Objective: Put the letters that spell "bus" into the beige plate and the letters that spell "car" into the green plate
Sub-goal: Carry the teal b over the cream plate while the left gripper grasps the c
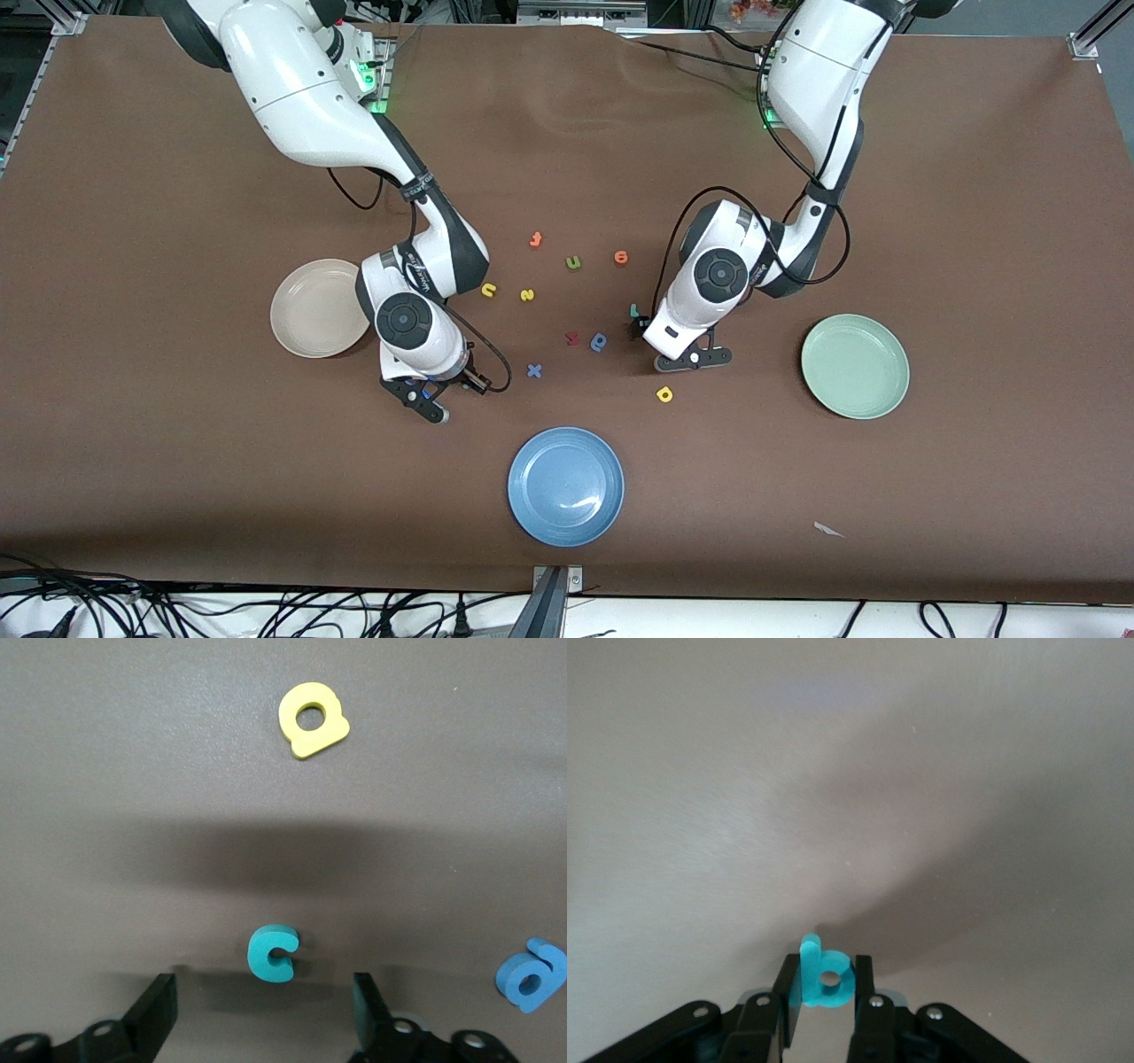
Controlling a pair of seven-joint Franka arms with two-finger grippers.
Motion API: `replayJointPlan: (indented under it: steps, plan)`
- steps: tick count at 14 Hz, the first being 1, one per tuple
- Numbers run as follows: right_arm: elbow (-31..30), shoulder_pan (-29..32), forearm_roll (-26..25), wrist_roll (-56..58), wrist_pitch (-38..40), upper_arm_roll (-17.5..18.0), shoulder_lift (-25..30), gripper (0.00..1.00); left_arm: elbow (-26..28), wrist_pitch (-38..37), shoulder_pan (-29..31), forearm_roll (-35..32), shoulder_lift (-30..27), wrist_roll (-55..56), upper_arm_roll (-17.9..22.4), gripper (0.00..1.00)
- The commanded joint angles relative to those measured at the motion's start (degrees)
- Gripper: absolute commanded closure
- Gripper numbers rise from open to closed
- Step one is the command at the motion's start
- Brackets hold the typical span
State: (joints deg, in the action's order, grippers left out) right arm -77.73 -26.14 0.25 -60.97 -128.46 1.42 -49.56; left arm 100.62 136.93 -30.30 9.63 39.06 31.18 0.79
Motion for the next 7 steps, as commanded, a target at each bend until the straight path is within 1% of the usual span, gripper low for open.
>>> replayJointPlan:
  steps: [1, 2, 3, 5, 7]
  plan:
    - [-0.8, 0.5, -0.7, 4.0, 9.1, -1.4, 5.4, 0.8, -0.8, 0.1, -0.9, 0.4, 0.6, 0.0, 0.9, 0.35]
    - [-2.8, 0.6, -0.5, 8.3, 11.8, -2.4, 7.9, 0.8, -0.9, 0.1, -0.9, 0.4, 0.8, 0.5, 0.9, 0.39]
    - [-7.0, 0.9, -0.3, 12.1, 12.6, -3.9, 11.3, 0.8, -0.9, 0.2, -1.1, 0.4, 1.0, 0.6, 0.9, 0.39]
    - [-18.4, 1.0, -0.2, 18.6, 10.3, -6.9, 18.4, 0.8, -1.0, 0.3, -1.3, 0.4, 1.2, 0.7, 0.9, 0.41]
    - [-28.4, 0.9, 0.2, 26.3, 7.1, -10.3, 24.2, 0.8, -1.0, 0.4, -1.3, 0.4, 1.5, 0.8, 0.9, 0.47]
